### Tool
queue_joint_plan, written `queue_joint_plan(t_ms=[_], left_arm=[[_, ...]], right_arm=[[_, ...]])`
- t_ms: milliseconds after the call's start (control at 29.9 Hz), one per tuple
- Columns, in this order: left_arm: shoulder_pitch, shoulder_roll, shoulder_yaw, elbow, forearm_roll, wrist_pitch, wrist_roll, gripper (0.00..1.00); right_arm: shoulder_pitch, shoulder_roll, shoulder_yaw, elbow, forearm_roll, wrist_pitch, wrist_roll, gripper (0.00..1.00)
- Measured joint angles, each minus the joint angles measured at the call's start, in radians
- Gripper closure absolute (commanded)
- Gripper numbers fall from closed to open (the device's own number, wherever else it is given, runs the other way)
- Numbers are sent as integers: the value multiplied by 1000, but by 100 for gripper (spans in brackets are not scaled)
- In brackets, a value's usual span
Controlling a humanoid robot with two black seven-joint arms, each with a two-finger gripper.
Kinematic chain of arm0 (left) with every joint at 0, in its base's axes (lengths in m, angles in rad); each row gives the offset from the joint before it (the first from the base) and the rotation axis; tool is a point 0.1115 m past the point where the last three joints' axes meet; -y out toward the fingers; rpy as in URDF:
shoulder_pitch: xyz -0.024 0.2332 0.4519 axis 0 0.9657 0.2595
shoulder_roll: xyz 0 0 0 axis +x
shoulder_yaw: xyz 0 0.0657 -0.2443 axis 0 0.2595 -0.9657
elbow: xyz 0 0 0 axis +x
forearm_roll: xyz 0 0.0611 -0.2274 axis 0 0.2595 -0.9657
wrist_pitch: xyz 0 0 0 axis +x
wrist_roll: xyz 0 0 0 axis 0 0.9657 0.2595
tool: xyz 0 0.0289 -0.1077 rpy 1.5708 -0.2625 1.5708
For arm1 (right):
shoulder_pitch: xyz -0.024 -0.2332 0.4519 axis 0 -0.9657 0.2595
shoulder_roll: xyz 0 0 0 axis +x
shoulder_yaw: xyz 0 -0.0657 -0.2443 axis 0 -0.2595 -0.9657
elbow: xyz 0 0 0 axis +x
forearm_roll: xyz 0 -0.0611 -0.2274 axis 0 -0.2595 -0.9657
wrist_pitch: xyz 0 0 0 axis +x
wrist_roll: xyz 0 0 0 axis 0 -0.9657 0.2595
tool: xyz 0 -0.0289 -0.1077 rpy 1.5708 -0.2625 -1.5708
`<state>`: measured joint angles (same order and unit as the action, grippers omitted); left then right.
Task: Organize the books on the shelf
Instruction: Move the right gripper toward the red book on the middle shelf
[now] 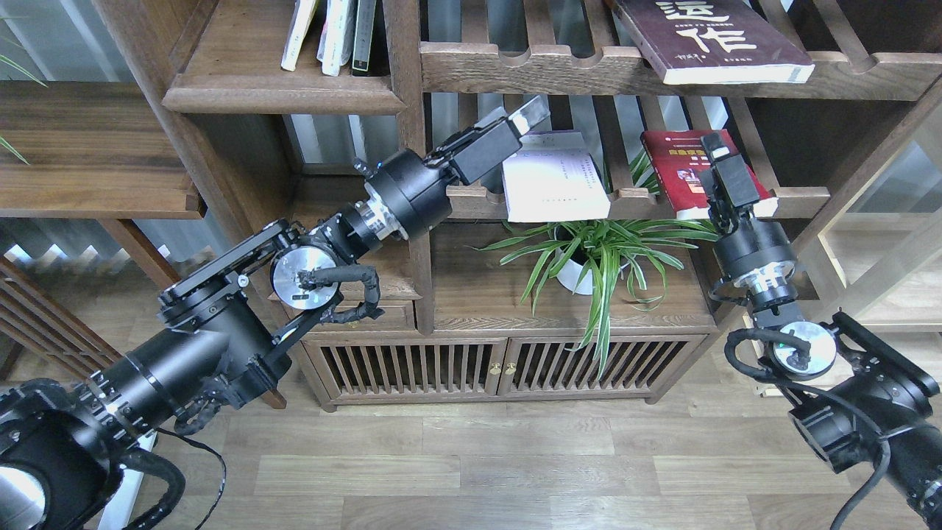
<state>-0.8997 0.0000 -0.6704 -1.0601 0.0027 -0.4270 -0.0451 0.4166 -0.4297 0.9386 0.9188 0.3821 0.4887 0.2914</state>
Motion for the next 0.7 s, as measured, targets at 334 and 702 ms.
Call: queue_joint_plan(t_ms=[334, 702], left_arm=[[20, 0, -1, 1, -1, -27, 23, 1], [12, 0, -3, -1, -1, -62, 36, 1]], right_arm=[[-6, 5, 0, 0, -2, 0, 0, 0], [-13, 9, 1, -3, 1, 0, 0, 0]])
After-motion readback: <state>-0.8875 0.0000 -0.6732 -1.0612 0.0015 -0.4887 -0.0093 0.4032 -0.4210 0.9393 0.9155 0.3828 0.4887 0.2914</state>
